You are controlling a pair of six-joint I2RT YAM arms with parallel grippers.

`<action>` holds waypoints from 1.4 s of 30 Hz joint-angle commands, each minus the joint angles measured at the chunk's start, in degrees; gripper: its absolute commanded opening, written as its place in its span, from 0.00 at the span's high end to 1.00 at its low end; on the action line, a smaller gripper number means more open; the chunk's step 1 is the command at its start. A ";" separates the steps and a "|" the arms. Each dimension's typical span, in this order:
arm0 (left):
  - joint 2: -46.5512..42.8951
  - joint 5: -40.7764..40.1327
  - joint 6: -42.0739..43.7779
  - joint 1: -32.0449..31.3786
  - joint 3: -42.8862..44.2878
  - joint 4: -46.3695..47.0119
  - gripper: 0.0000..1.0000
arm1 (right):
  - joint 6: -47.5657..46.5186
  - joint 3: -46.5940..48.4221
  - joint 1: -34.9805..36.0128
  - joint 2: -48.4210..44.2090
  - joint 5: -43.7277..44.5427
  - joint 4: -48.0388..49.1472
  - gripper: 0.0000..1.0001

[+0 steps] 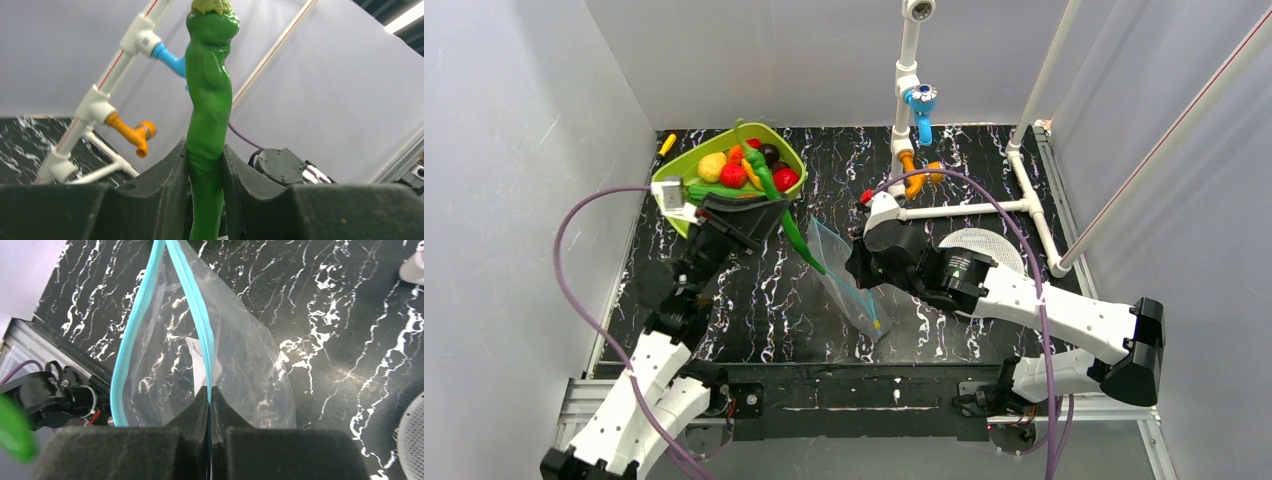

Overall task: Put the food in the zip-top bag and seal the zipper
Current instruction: Place the fake vegetable in the zipper food storage bag.

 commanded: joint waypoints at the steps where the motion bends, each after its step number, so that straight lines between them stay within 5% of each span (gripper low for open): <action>1: 4.13 -4.80 2.87 -5.89 -1.43 5.57 1.00 | 2.05 3.44 -0.25 0.53 -3.05 2.55 0.99; 7: 8.60 -7.65 7.46 -13.39 -1.55 9.50 1.00 | 2.90 2.21 -0.69 -0.71 -4.62 3.94 0.99; 16: 8.73 -10.37 12.86 -16.71 -1.29 3.02 1.00 | 2.97 1.55 -0.83 -2.13 -4.51 4.33 0.99; 25: 3.15 -25.37 12.73 -24.08 -5.46 -9.11 1.00 | 10.29 4.19 -1.88 -0.09 5.51 2.99 0.99; 42: 1.63 -27.33 7.55 -24.72 -4.34 -24.60 0.97 | 10.16 3.85 -2.62 0.83 7.87 6.20 0.99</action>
